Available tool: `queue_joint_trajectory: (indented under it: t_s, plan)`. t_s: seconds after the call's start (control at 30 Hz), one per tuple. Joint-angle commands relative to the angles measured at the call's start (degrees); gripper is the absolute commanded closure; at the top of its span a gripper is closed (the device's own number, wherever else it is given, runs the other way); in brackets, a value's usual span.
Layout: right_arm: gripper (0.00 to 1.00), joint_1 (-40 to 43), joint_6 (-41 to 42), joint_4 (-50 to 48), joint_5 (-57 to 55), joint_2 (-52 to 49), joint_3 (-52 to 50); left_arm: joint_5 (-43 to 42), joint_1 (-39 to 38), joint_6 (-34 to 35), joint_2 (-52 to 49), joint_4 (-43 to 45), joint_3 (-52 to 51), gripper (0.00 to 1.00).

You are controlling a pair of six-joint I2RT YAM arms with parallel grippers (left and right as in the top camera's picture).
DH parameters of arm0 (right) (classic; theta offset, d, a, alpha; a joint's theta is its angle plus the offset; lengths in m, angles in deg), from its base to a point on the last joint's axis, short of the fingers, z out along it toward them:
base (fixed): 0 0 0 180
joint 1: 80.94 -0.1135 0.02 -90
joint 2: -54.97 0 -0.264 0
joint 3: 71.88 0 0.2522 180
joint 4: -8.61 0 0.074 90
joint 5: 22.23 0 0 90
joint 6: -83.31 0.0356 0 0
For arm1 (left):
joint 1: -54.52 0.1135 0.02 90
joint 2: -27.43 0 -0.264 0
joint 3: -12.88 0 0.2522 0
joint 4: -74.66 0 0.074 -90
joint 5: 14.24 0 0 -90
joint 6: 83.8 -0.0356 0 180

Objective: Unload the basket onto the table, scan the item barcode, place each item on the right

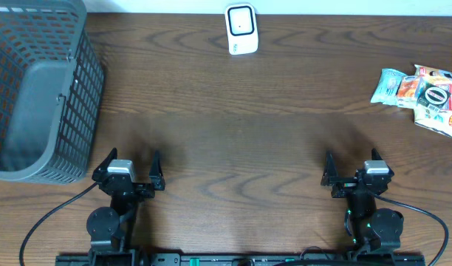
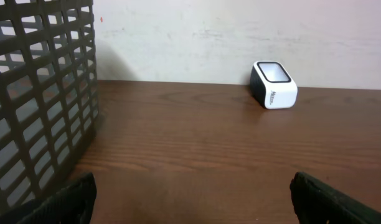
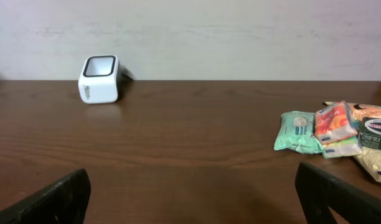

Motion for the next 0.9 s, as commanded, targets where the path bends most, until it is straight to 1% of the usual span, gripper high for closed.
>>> queue_joint_trajectory:
  t_s: [0.0, 0.87]
  plan:
    - [0.01, 0.31, -0.02, 0.17, 0.04, 0.35, -0.15, 0.24, -0.2, 0.92, 0.48, -2.69, -0.74, 0.02]
    - [0.01, 0.31, -0.02, 0.17, 0.04, 0.35, -0.15, 0.22, -0.2, 0.28, 0.48, -2.64, -0.74, 0.03]
